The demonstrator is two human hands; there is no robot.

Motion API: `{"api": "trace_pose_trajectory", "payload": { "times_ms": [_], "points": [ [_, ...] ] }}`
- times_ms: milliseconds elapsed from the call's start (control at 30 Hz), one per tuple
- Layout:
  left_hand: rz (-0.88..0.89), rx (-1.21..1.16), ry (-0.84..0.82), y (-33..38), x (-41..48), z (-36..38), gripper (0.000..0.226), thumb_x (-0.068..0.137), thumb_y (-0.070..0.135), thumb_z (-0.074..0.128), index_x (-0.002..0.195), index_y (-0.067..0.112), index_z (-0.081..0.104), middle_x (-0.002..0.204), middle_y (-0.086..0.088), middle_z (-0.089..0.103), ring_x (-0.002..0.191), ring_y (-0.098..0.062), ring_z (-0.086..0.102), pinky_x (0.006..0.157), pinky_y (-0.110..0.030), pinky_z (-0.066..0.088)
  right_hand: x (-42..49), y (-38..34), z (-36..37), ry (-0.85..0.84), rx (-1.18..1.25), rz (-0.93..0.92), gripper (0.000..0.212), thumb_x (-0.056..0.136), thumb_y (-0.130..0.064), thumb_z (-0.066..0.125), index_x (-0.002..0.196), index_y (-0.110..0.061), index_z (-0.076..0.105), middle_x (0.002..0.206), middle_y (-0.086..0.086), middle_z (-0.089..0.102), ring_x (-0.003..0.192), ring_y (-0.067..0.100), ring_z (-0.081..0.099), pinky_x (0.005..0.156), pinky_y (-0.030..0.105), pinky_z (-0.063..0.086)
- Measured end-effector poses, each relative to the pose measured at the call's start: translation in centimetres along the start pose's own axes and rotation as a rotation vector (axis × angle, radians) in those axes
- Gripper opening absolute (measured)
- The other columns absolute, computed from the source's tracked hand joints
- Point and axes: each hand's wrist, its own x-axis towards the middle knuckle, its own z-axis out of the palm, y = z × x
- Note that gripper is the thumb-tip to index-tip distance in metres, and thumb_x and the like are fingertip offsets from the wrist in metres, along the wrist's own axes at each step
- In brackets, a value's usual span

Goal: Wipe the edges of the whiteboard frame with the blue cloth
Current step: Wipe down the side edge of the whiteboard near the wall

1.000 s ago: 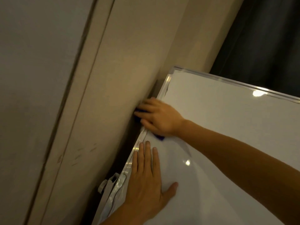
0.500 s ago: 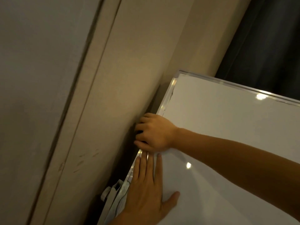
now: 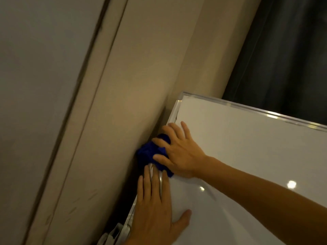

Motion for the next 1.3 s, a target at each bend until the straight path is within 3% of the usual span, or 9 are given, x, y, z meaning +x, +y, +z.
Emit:
{"api": "trace_pose_trajectory", "payload": {
  "times_ms": [133,200,300,400,567,700,933,1100,1300],
  "points": [
    [-0.013,0.091,-0.028,0.4,0.5,-1.3,0.082,0.096,0.058,0.015,0.103,-0.004,0.067,0.097,-0.032,0.070,0.088,-0.049,0.070,0.109,-0.050,0.030,-2.4,-2.9,1.3,-0.042,0.125,-0.150,0.057,0.102,-0.060,0.015,0.153,-0.035,0.022,0.159,0.008,0.027,0.148,0.033,0.015,0.120,0.053,-0.003],
    [-0.089,0.013,-0.046,1.1,1.2,-1.8,0.084,0.085,0.072,0.039,0.095,-0.005,0.072,0.091,-0.030,0.072,0.082,-0.047,0.071,0.089,-0.049,0.047,-1.9,-1.7,1.1,-0.014,0.089,-0.192,0.051,0.104,-0.053,0.019,0.152,-0.038,0.022,0.161,0.006,0.025,0.149,0.033,0.012,0.120,0.050,-0.002],
    [-0.150,-0.014,-0.036,2.1,2.4,-1.8,0.087,0.039,0.068,0.081,0.096,0.002,0.077,0.102,-0.024,0.073,0.095,-0.044,0.070,0.108,-0.045,0.029,-0.4,0.2,0.4,0.001,0.005,-0.295,0.051,0.100,-0.041,0.045,0.150,-0.034,0.033,0.152,0.007,0.038,0.139,0.031,0.031,0.116,0.045,0.024],
    [-0.107,-0.025,-0.037,2.1,4.2,-2.6,0.101,0.068,0.084,0.039,0.129,0.005,0.057,0.131,-0.025,0.060,0.121,-0.049,0.054,0.113,-0.043,0.007,2.5,3.1,-0.8,0.030,-0.049,-0.289,0.052,0.095,-0.029,0.058,0.145,-0.026,0.044,0.138,0.013,0.048,0.120,0.033,0.045,0.097,0.042,0.045],
    [-0.070,0.036,-0.008,3.3,9.4,-4.2,0.100,0.078,0.081,0.022,0.142,0.009,0.048,0.153,-0.022,0.034,0.137,-0.050,0.034,0.113,-0.056,0.025,6.3,12.0,-5.2,0.200,-0.203,-0.027,0.053,0.093,-0.027,0.061,0.143,-0.025,0.045,0.136,0.014,0.043,0.118,0.032,0.042,0.093,0.042,0.048],
    [-0.050,0.076,0.021,4.7,14.6,-4.9,0.116,0.056,0.091,-0.014,0.151,0.024,-0.021,0.146,-0.006,-0.044,0.145,-0.036,-0.027,0.111,-0.051,-0.019,7.1,15.9,-6.9,0.368,-0.032,0.174,0.055,0.091,-0.028,0.065,0.142,-0.031,0.046,0.130,0.013,0.042,0.116,0.032,0.040,0.092,0.044,0.047],
    [-0.050,0.047,0.148,6.5,21.5,-4.9,0.108,0.063,0.089,-0.013,0.147,0.024,-0.029,0.162,-0.008,-0.022,0.149,-0.030,-0.017,0.117,-0.046,-0.012,6.6,17.6,-6.7,0.355,-0.092,0.040,0.064,0.092,-0.028,0.062,0.148,-0.033,0.033,0.131,0.008,0.042,0.118,0.029,0.038,0.096,0.041,0.038],
    [0.018,-0.004,0.196,6.6,23.0,-4.7,0.105,0.073,0.083,0.001,0.153,0.015,-0.012,0.164,-0.011,-0.012,0.150,-0.029,-0.010,0.122,-0.045,-0.004,2.1,20.1,-7.5,0.248,-0.202,0.055,0.057,0.090,-0.026,0.066,0.142,-0.028,0.043,0.116,0.009,0.044,0.101,0.023,0.041,0.073,0.032,0.039],
    [0.016,-0.023,0.176,9.2,25.3,-4.9,0.098,0.085,0.076,0.014,0.153,0.010,-0.011,0.163,-0.016,-0.012,0.149,-0.038,-0.012,0.121,-0.052,-0.002,-2.5,21.7,-8.3,-0.002,-0.244,0.401,0.055,0.092,-0.030,0.054,0.145,-0.034,0.041,0.151,0.002,0.034,0.133,0.032,0.028,0.110,0.047,0.025]
  ]
}}
